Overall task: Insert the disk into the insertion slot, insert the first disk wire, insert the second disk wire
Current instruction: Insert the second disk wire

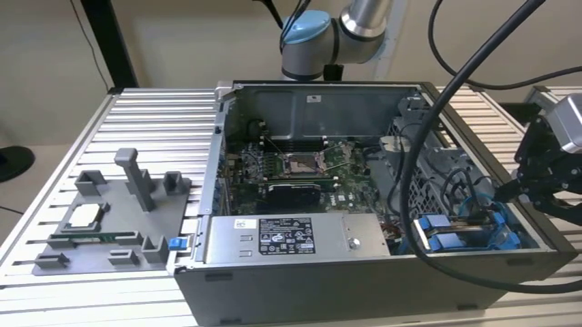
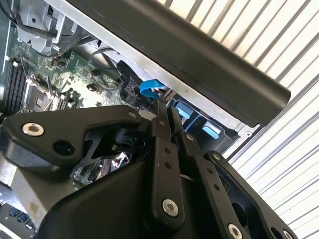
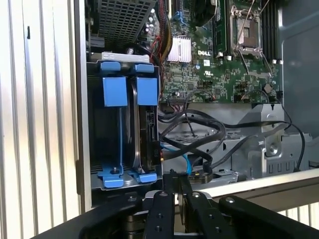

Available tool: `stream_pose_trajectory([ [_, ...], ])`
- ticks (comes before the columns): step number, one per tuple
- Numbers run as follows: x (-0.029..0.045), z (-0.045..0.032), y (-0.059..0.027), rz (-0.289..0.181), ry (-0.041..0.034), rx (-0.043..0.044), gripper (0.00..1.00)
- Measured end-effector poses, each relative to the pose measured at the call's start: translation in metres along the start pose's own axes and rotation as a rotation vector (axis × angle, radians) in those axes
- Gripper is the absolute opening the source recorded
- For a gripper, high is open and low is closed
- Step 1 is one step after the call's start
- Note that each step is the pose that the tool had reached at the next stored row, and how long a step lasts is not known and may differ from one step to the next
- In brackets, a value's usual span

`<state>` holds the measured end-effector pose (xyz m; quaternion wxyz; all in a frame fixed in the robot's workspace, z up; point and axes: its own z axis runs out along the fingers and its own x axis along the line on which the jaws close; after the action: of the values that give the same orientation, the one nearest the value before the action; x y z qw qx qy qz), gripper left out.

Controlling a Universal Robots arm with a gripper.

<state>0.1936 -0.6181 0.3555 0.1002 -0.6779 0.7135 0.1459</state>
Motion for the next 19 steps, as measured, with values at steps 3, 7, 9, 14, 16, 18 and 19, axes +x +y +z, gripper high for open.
stream_pose_trajectory([
  [3, -0.0013, -0.0039, 0.0024, 0.000, 0.0000, 0.0000, 0.00],
  [7, -0.0032, -0.0097, 0.0087, 0.001, -0.0006, 0.0002, 0.00],
  [9, -0.0038, -0.0115, 0.0122, 0.001, -0.0012, 0.0003, 0.00],
  [14, -0.0048, -0.0154, 0.0235, 0.003, -0.0015, 0.0011, 0.00],
  [16, -0.0053, -0.0168, 0.0286, 0.005, -0.0015, 0.0016, 0.00],
  [18, -0.0057, -0.0181, 0.0389, 0.006, -0.0016, 0.0022, 0.00],
  [19, -0.0055, -0.0179, 0.0453, 0.006, -0.0017, 0.0024, 0.00],
])
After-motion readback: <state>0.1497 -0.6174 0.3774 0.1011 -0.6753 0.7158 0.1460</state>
